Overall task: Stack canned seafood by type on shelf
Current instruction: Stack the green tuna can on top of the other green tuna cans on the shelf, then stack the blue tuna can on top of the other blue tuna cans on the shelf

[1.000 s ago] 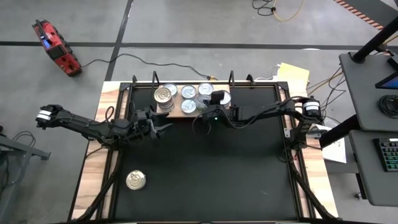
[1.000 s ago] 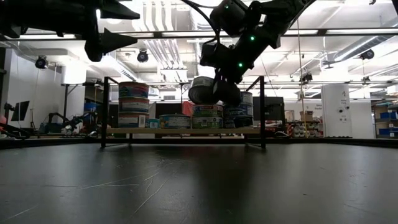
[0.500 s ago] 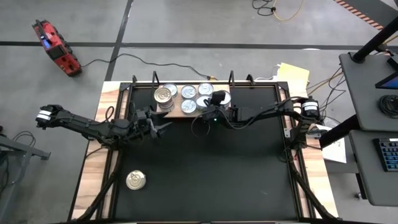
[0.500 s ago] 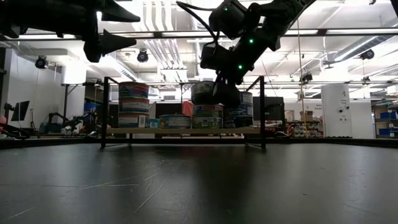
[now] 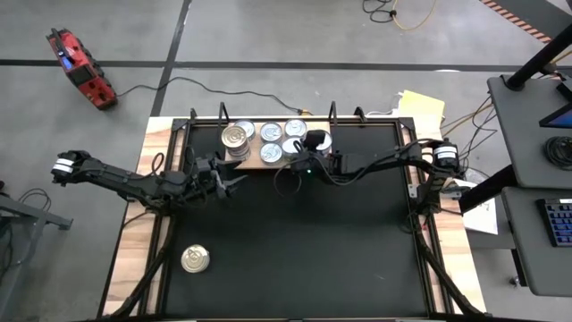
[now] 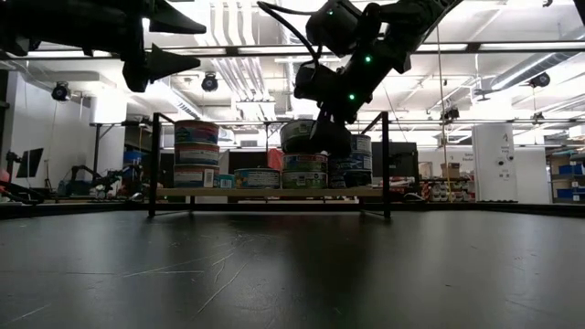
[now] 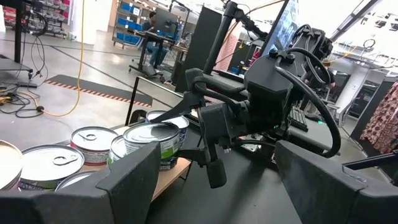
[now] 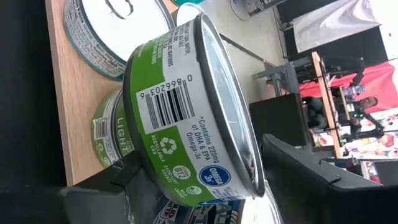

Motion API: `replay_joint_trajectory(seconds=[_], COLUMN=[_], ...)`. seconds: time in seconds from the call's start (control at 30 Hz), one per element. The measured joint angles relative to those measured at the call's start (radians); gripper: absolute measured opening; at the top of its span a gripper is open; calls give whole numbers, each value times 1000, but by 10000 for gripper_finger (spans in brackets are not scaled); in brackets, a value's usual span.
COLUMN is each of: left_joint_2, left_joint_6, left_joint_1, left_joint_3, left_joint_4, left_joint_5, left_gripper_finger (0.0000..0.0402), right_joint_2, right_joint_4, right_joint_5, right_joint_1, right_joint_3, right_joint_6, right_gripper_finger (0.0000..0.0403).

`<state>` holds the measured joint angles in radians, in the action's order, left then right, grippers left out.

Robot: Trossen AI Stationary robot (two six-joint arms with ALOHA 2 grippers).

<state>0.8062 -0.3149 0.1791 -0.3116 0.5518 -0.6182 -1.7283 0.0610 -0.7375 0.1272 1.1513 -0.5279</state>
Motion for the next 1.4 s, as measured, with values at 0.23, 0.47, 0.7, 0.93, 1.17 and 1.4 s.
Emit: replay_joint_trajectory(seconds=[0.23, 0.47, 0.7, 0.93, 1.17, 1.4], left_joint_2=[0, 0, 0, 0, 0, 0], left_joint_6=[-7, -12, -37, -37, -37, -38], left_joint_1=[0, 0, 0, 0, 0, 0], left_joint_3=[0, 0, 0, 0, 0, 0], left_joint_4=[-2, -22, -59, -62, -62, -62], left_joint_5=[0, 0, 0, 0, 0, 0], left_gripper_finger=[300, 300, 300, 300, 300, 300], right_joint_2=[-1, -2, -2, -2, -2, -2], right_joint_4=[140, 247, 318, 361, 358, 361], right_joint_5=[12, 16, 53, 144, 139, 136], right_joint_1=[0, 0, 0, 0, 17, 24], right_joint_3=[71, 123, 172, 198, 202, 202], right_joint_6=[64, 121, 174, 231, 262, 260], right_gripper_finger=[268, 277, 286, 293, 284, 285])
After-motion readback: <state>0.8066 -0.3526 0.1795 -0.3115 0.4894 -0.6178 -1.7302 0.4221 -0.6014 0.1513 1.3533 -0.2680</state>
